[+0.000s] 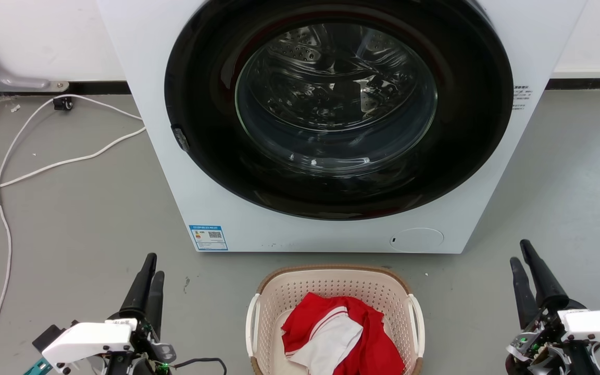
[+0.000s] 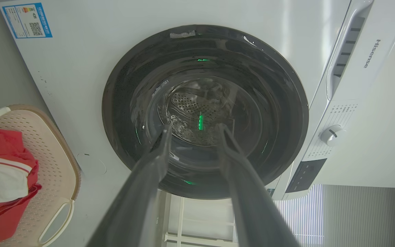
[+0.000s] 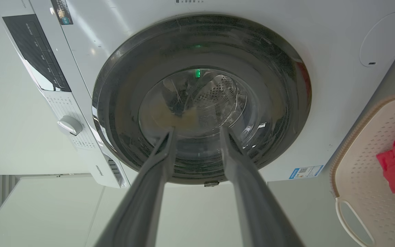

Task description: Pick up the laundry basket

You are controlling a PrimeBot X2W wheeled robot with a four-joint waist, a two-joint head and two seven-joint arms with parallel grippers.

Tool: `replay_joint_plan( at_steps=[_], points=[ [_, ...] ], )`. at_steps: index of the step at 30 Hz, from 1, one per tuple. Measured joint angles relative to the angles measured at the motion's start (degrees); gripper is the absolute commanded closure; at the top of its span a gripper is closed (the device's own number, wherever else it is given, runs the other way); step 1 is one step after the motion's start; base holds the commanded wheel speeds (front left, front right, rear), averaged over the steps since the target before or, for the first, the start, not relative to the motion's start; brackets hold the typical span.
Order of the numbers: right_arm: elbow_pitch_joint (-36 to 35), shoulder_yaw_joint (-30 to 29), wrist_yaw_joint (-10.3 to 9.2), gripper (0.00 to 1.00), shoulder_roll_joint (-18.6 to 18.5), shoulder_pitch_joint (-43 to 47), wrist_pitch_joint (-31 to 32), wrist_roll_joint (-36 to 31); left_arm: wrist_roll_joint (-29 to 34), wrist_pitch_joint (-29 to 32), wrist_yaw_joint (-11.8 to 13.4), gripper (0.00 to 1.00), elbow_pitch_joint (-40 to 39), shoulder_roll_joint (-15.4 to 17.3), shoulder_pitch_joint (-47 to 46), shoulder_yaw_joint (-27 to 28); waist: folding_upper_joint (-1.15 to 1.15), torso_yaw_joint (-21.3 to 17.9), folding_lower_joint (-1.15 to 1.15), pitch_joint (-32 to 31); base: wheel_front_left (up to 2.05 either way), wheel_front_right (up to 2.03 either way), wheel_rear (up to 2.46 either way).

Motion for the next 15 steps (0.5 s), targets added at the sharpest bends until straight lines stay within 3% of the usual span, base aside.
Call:
replay_joint_plan(
  at_steps=[8, 15],
  points=[
    [-0.87, 1.20, 0.00, 0.00, 0.03, 0.73, -2.32, -2.11, 2.16, -2.27, 0.00, 0.00, -1.31, -0.04, 0.27, -2.54, 0.00, 0.06, 0.00, -0.03, 0.00, 0.00, 0.00],
    [-2.10, 1.82, 0.00, 0.00, 0.01, 1.40, -4.17, -8.64, 8.55, -4.07, 0.00, 0.00, -2.59, -0.03, 0.27, -4.13, 0.00, 0.08, 0.00, -0.06, 0.00, 0.00, 0.00]
  ],
)
